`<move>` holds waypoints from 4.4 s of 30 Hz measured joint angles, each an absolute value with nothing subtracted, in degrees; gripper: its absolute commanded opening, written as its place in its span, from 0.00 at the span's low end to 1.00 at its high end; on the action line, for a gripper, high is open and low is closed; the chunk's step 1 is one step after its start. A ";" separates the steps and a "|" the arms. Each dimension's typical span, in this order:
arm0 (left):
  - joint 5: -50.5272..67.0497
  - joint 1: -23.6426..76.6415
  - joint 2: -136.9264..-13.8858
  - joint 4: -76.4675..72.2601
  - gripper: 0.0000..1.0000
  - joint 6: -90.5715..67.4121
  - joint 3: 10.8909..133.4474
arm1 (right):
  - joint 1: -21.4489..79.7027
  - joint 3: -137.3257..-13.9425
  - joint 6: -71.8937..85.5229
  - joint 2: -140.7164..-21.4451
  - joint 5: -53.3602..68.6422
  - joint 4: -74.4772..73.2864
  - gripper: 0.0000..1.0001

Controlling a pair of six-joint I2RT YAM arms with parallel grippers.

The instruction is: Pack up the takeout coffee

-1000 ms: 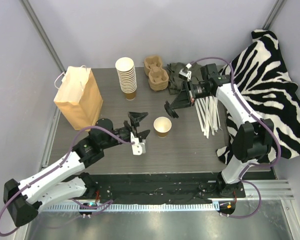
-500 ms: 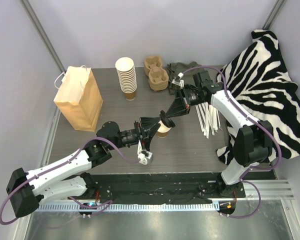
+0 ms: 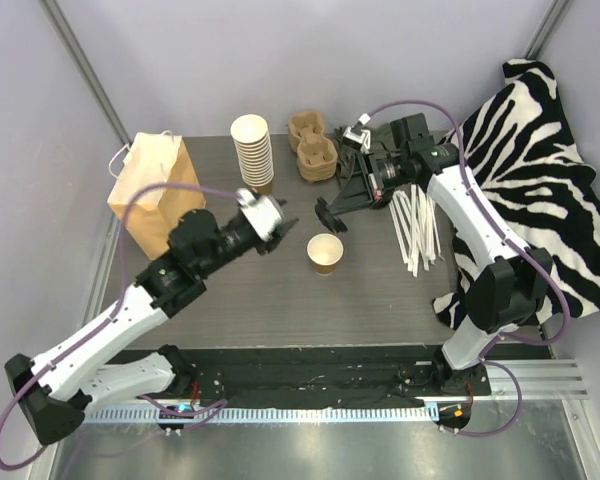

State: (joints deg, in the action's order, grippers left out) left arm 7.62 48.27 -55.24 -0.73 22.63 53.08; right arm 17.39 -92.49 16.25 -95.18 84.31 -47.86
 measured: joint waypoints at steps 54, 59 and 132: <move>49.60 42.81 -63.02 33.15 0.19 45.98 62.74 | 32.32 -82.15 10.87 -91.00 84.75 -47.77 0.55; 49.91 43.11 -62.35 33.87 0.15 37.98 62.72 | 24.64 -87.29 14.39 -92.84 84.97 -43.51 0.73; -0.05 35.99 -81.28 -0.62 0.00 -41.56 69.32 | 19.03 -75.42 61.12 -89.62 38.17 -9.89 0.32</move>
State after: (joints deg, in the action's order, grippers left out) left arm -0.05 35.99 -81.28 -0.62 -41.56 69.32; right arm 19.03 -75.42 61.12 -89.62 38.17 -9.89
